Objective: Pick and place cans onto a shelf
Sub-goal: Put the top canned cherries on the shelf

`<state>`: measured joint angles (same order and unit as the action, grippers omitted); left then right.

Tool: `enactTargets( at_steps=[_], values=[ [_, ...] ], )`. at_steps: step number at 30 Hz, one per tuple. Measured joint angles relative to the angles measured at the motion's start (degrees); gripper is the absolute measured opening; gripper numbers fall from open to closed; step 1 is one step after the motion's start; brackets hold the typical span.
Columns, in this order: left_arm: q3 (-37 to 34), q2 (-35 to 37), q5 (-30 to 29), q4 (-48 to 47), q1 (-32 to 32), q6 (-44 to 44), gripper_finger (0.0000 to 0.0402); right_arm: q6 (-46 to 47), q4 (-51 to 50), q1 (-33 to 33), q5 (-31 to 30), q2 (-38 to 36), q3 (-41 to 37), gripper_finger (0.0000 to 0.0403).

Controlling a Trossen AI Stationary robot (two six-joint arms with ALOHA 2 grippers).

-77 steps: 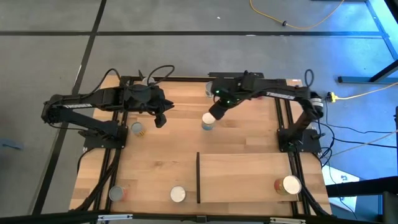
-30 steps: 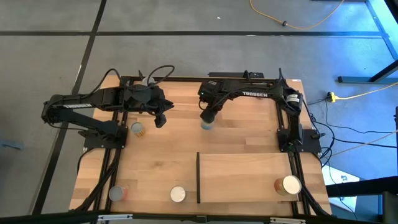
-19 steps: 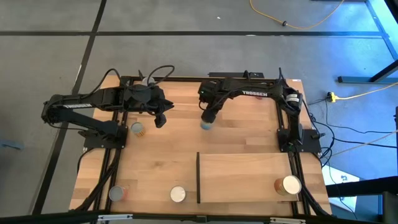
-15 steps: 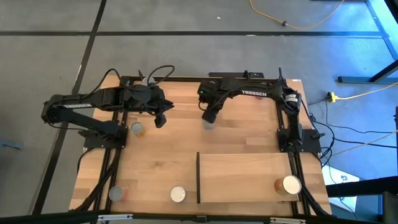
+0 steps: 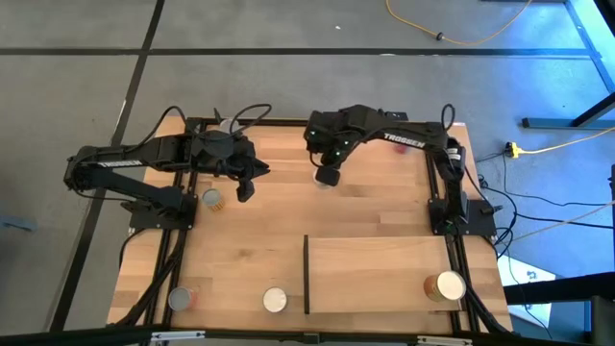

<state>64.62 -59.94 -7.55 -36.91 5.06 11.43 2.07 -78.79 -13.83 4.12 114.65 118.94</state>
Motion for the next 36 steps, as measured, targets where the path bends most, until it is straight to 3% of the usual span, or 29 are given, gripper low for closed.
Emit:
enactTargets(
  at_steps=[4,7,12,20,36],
  values=[
    [0.0,0.0,0.0,-0.4,0.0,0.0,0.0053,-0.9,-6.3,2.1,-0.4,-0.1,5.9,0.0],
    [0.0,0.0,0.0,-1.7,0.0,0.0,0.0053,0.4,-10.6,4.6,-4.3,-0.1,10.7,0.0],
    [0.0,0.0,0.9,-3.6,0.0,-1.6,0.0053,2.6,-11.1,7.8,-5.4,-0.7,16.0,0.0],
    [0.0,0.0,1.3,-3.8,0.0,-2.7,0.0053,8.2,-11.1,12.1,-2.5,-5.4,15.7,0.0],
    [0.0,0.0,3.0,-3.8,0.0,-3.0,0.0053,23.8,-11.2,22.8,-2.5,-12.0,15.2,0.0]
  ],
)
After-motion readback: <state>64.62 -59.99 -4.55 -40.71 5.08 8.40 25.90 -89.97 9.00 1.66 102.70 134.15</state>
